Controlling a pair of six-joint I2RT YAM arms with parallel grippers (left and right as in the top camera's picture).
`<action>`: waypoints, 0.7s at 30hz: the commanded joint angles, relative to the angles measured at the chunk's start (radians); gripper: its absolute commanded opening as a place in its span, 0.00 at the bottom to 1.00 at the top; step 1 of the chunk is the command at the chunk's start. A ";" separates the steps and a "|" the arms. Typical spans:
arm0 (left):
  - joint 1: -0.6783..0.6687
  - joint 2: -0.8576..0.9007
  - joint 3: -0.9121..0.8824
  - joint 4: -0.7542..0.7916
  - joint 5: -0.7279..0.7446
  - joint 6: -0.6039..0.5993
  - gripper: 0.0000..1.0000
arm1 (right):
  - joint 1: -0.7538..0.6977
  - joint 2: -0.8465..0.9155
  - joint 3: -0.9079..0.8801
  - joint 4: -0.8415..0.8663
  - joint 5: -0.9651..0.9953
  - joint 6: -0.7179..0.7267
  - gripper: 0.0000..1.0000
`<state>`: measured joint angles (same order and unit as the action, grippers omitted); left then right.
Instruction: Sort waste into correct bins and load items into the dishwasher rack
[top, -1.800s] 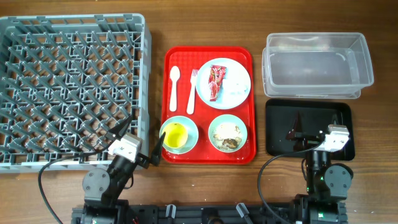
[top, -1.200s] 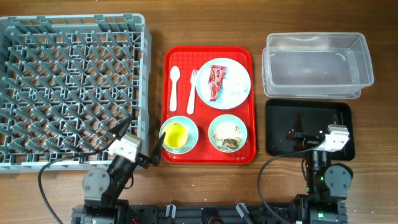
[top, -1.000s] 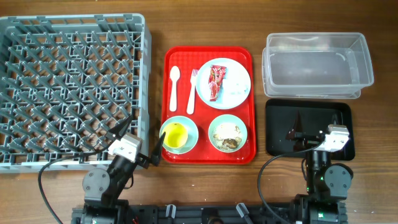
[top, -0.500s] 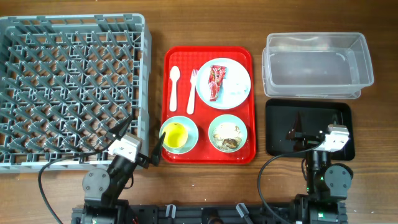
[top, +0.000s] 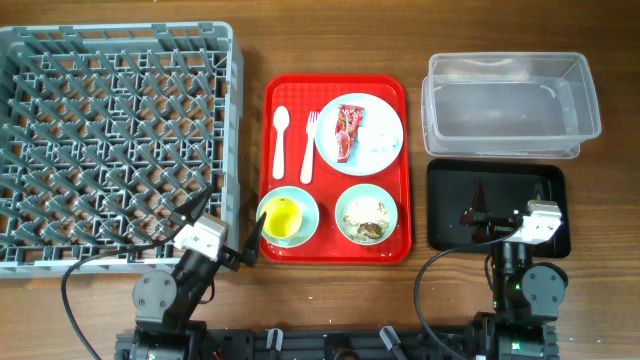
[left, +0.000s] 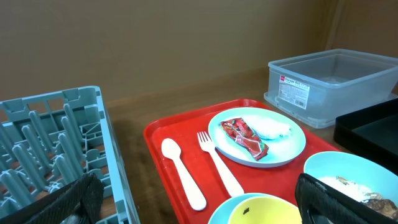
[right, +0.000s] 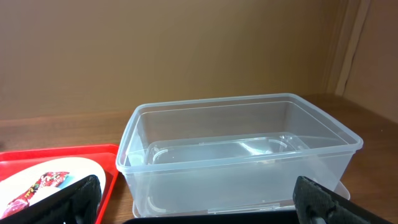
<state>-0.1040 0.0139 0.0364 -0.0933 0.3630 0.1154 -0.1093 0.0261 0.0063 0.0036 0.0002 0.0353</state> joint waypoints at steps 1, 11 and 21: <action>-0.006 -0.007 -0.010 0.004 -0.013 0.005 1.00 | 0.005 -0.003 -0.001 0.003 -0.002 -0.008 1.00; -0.006 -0.007 -0.010 0.005 0.076 -0.025 1.00 | 0.005 -0.004 -0.001 0.004 -0.004 -0.005 1.00; -0.006 -0.007 0.018 0.100 0.340 -0.298 1.00 | 0.005 -0.003 -0.001 0.047 -0.428 0.826 1.00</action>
<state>-0.1040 0.0139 0.0360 -0.0704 0.6243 -0.0307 -0.1074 0.0261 0.0063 0.0257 -0.3077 0.5137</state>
